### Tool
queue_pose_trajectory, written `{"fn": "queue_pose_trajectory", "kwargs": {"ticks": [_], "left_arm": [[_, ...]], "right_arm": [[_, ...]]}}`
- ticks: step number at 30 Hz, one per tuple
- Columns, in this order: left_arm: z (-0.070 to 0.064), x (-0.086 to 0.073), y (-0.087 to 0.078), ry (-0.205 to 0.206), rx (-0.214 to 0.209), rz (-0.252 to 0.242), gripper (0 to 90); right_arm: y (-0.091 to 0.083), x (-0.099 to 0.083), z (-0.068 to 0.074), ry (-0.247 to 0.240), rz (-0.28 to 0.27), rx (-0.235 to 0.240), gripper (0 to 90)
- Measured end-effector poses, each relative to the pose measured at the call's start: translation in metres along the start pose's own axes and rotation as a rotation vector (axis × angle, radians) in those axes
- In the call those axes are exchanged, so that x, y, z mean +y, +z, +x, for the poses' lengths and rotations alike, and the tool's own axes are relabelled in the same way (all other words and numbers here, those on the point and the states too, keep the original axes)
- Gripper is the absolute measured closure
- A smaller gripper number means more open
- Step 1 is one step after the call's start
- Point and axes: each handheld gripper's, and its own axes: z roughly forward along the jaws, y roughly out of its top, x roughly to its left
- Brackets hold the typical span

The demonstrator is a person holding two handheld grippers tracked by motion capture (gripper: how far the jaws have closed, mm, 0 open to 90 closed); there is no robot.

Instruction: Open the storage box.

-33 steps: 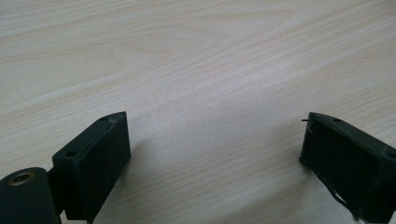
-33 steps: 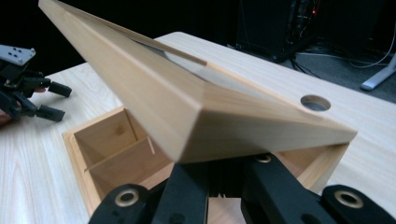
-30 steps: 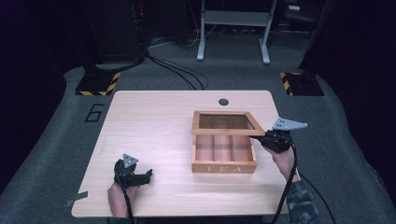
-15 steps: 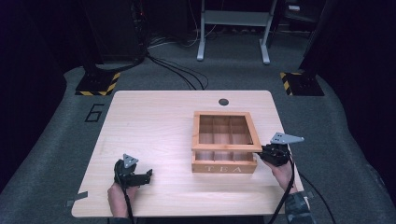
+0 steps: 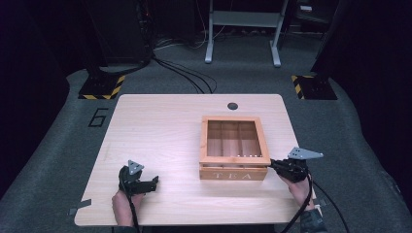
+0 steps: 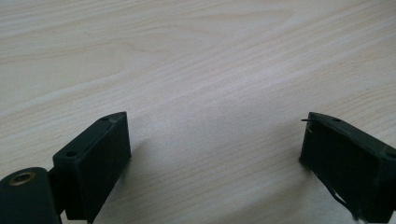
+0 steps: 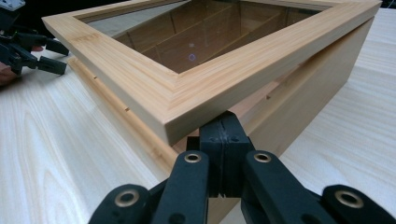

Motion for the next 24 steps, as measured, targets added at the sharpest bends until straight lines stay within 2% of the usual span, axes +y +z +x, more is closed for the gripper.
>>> {"fn": "queue_pose_trajectory", "kwargs": {"ticks": [9, 11, 13, 15, 22, 24], "left_arm": [[0.000, 0.000, 0.000, -0.002, 0.000, -0.001, 8.0], [0.000, 0.000, 0.000, -0.002, 0.000, -0.001, 8.0], [0.000, 0.000, 0.000, -0.004, -0.003, 0.000, 8.0], [0.000, 0.000, 0.000, -0.003, -0.004, -0.001, 8.1], [0.000, 0.000, 0.000, -0.003, -0.004, -0.001, 8.1], [0.000, 0.000, 0.000, -0.002, -0.003, 0.000, 8.2]], "right_arm": [[-0.011, -0.006, 0.006, -0.003, 0.005, -0.020, 89.9], [-0.011, -0.008, 0.007, -0.016, 0.044, -0.043, 89.9], [-0.009, -0.015, 0.007, -0.016, 0.077, -0.066, 89.9], [-0.011, -0.022, 0.004, 0.011, 0.055, -0.036, 89.9], [-0.014, -0.036, 0.008, 0.007, 0.082, -0.071, 89.5], [-0.017, -0.040, 0.008, 0.001, 0.085, -0.097, 89.0]]}}
